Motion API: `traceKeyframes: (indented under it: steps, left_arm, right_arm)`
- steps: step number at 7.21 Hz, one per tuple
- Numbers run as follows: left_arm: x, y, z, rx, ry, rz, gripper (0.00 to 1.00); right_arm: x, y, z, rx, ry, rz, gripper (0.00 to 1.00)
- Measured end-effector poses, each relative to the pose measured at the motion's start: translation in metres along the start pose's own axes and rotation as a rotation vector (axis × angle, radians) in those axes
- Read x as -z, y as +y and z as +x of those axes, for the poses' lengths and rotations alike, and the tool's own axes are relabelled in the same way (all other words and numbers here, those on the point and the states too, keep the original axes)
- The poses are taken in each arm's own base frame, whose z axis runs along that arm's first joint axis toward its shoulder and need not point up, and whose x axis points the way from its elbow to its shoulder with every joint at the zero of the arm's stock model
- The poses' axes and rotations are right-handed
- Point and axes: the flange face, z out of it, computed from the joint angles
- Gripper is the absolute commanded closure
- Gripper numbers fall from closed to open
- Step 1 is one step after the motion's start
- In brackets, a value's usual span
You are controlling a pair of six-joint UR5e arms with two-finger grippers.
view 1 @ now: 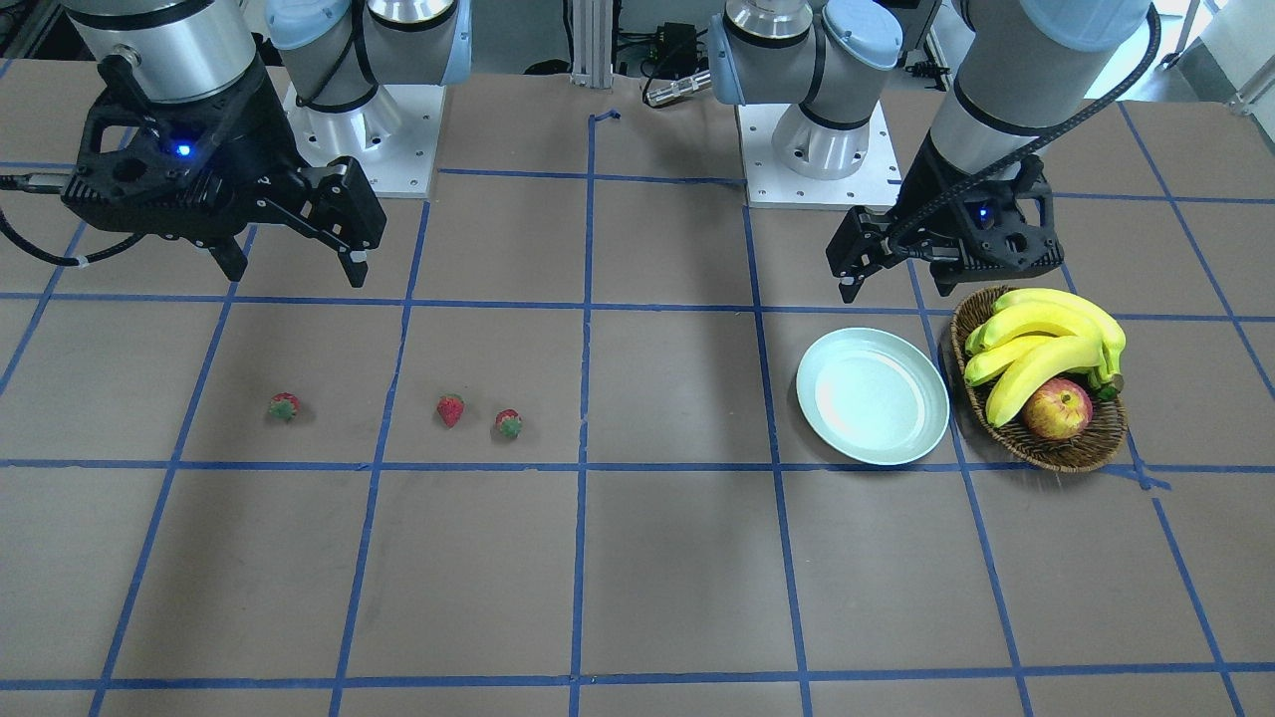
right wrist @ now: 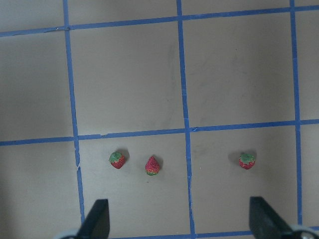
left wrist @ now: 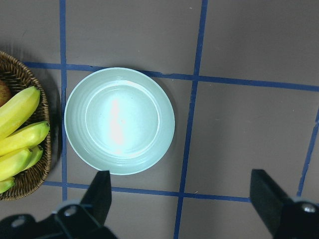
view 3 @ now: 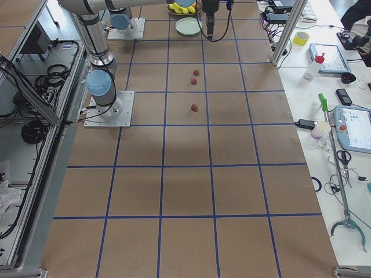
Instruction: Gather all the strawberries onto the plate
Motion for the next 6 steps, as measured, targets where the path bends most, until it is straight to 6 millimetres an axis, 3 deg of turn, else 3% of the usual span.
traceKeyframes:
  steps: [6]
  left_arm:
    - [-0.0001,0.0001,-0.0010,0.001,-0.004,0.001,0.00]
  right_arm:
    - [-0.0077,-0.0028,0.0011,-0.005,0.010,-0.009,0.00]
